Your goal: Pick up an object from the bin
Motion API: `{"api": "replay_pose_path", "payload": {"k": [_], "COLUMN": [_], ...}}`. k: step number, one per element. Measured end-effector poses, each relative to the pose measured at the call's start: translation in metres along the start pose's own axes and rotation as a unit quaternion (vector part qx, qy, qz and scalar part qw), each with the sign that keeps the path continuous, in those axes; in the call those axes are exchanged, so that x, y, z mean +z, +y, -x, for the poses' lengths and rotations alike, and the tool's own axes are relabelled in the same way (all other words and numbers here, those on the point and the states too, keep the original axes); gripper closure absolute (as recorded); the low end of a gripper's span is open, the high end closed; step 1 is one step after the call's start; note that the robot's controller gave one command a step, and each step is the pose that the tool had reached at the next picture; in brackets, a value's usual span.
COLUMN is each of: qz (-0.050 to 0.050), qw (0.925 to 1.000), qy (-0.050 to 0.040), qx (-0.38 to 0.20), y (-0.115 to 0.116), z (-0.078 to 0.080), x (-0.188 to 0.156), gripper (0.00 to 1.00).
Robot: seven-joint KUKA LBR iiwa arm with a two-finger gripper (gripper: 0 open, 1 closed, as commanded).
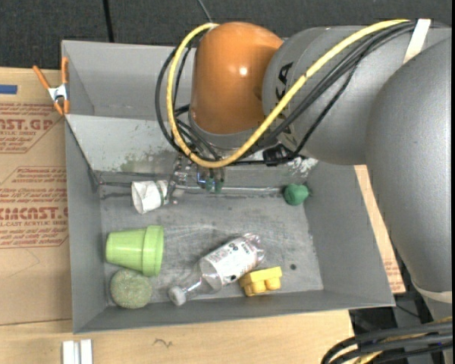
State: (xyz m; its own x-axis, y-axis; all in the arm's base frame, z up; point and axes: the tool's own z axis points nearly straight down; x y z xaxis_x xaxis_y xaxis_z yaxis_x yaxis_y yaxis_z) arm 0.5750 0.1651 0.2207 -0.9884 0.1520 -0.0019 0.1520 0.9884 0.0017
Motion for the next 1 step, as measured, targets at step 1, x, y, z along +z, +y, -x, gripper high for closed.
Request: {"api": "replay_pose_path", "payload": {"k": [1], "qz": [-0.001], "qw": [1.0000], "qy": [-0.0005], "qx": [0.002], "y": [-0.0447], "z": [-0.0157], "x": [0.0378], "gripper": [1.00]}}
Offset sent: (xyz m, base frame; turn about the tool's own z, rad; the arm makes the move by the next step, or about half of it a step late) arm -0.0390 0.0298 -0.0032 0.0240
